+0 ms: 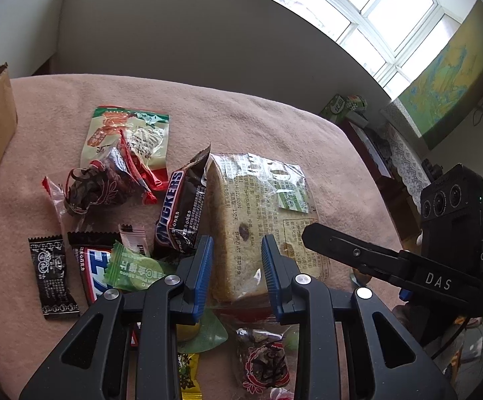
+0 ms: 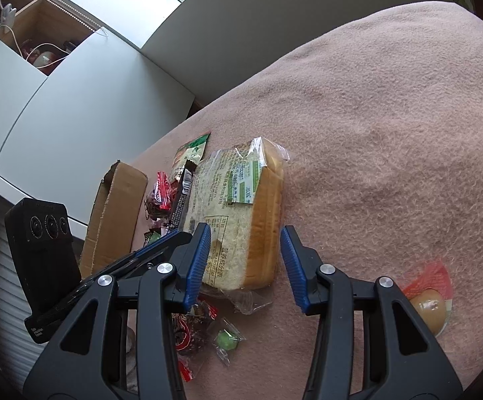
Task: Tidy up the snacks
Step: 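Grasp the wrapped bread loaf with the left gripper, then carry the bread loaf into the cardboard box and open the left gripper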
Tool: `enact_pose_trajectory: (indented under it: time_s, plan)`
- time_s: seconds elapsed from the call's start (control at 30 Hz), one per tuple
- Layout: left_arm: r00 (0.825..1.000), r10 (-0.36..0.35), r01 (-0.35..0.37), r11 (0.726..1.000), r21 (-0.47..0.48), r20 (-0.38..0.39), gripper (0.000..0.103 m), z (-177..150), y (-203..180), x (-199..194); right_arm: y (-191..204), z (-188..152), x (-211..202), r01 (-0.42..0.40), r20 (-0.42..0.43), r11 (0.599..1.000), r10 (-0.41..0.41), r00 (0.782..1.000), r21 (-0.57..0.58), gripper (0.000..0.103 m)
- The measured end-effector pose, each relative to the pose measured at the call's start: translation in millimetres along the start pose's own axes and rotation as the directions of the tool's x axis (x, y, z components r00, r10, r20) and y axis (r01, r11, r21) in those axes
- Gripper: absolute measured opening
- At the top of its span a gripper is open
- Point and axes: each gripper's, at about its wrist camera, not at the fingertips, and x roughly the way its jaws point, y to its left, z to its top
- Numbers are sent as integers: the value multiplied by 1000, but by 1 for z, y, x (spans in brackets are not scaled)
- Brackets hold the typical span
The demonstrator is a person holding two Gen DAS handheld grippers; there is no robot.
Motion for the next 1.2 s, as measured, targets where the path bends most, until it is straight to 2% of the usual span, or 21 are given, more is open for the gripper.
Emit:
enact_pose_trajectory:
  time_s: [0.17,0.3,0.47,0.6,0.7,0.8,1.03,1.2]
  plan:
    - [1000,11,-11,999,33,-3,30,-2,-2,0,0,-1,2,4,-10,1000,-4,1000,-5,44]
    - [998,64,-65,996,56,17,39,-1,-2,0,3,-1,3,10,-8,1000,-11,1000,-18,44]
    - [1000,-13,13,1000,-7,-9,40,2,10,5,5,-2,4,12,-9,1000,-12,1000,-26,42]
    - [998,-56,56,998,9,-17,40,-1,3,4,6,-3,3,10,-12,1000,-10,1000,-26,41]
    - [999,-43,43,998,55,-15,43,-4,-5,2,5,-5,1,5,-11,1000,-5,1000,-23,40]
    - [999,-44,45,997,57,-14,43,-3,-7,1,4,-6,-2,-1,-3,1000,1,1000,-10,38]
    - [999,-13,7,994,109,52,42,-5,-19,-21,20,-11,-16,-14,49,999,16,999,-42,37]
    - [994,-8,-5,993,117,112,42,-4,-16,-41,46,-11,-22,-15,86,996,22,996,-85,37]
